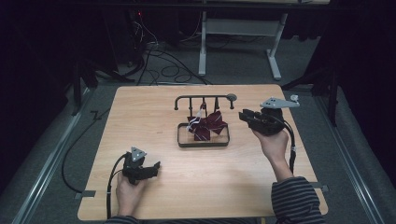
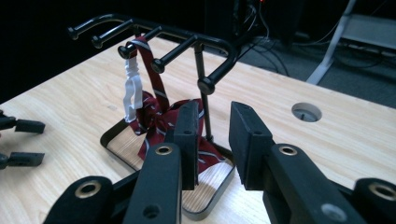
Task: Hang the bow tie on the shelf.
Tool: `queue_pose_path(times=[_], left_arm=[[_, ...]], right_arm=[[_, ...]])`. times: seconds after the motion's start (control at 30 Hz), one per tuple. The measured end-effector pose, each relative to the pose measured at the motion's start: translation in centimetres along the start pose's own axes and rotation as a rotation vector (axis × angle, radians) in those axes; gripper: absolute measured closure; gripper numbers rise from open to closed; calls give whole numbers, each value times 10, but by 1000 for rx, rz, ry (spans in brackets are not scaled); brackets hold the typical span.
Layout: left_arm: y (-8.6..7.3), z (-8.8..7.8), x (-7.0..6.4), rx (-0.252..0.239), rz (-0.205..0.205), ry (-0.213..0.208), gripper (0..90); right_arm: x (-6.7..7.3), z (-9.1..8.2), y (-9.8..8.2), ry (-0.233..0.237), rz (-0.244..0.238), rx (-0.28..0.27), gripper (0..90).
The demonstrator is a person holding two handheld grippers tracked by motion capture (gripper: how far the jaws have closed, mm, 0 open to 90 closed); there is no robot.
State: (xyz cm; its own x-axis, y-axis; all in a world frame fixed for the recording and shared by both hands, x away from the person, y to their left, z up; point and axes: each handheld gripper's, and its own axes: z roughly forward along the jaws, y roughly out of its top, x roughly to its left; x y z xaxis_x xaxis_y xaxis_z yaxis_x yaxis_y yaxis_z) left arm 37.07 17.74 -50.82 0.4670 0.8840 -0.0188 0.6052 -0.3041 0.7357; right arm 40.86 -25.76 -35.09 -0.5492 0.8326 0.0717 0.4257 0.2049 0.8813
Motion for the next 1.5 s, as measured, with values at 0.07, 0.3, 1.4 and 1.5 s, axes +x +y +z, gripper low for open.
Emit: queue_pose_path(times=[0.07,0.3,1.4,1.5], left_arm=[[0,0,0,0,0,0,200],[0,0,0,1,2,0,196],[0,0,0,2,3,-1,196],[0,0,0,2,3,0,196]], right_arm=[[0,-2,-2,3,0,-6,750],[-3,-7,-7,-3,0,-2,750],[-21,-51,-59,-53,98,-31,745],[-22,-53,-63,-53,105,-30,745]])
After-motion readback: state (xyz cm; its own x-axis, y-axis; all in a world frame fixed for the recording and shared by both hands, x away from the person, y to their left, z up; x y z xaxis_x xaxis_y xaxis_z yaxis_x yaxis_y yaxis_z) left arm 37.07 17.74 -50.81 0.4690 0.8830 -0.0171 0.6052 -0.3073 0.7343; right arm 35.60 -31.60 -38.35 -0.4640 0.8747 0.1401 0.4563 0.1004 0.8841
